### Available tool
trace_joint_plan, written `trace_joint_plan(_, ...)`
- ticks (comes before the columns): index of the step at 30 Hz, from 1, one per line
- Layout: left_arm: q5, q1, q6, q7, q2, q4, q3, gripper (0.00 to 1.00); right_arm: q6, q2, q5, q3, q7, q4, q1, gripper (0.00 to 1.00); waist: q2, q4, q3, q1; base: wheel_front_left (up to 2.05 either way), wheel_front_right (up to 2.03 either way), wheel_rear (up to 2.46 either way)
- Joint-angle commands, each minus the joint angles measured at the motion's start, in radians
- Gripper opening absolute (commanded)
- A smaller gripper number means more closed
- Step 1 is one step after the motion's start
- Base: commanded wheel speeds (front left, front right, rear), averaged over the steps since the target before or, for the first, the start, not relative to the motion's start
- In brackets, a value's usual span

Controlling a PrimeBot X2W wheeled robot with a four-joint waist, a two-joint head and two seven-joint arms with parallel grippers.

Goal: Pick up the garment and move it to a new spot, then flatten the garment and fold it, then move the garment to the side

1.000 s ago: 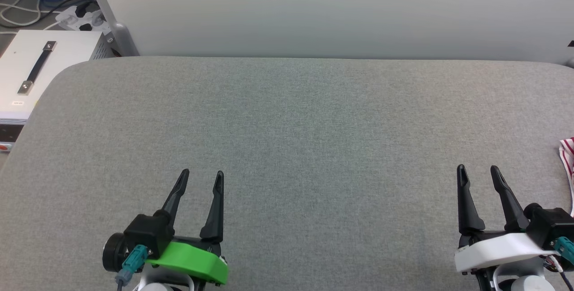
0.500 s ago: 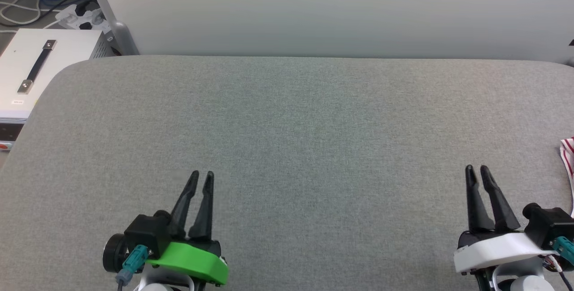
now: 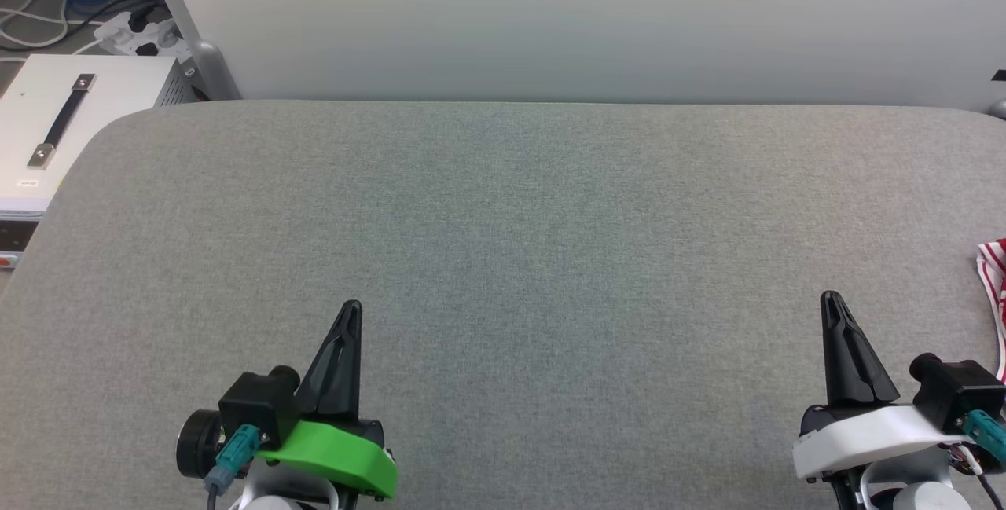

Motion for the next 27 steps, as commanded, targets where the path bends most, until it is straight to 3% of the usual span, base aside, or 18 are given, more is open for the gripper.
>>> trace_joint_plan(1,0.008,-0.001,0.007,0.005,-0.002,-0.007,0.005,0.00,0.000,0.003,-0.012,0.002,0.006,-0.007,0.000,0.00,0.0000,-0.001,0.000,0.0000,0.00,0.00,0.00)
trace_joint_plan(27,0.051,-0.003,0.035,0.061,-0.004,-0.026,0.027,0.00,0.000,0.008,-0.065,0.009,0.062,-0.025,-0.001,0.00,0.0000,-0.014,-0.008,0.0000,0.00,0.00,0.00)
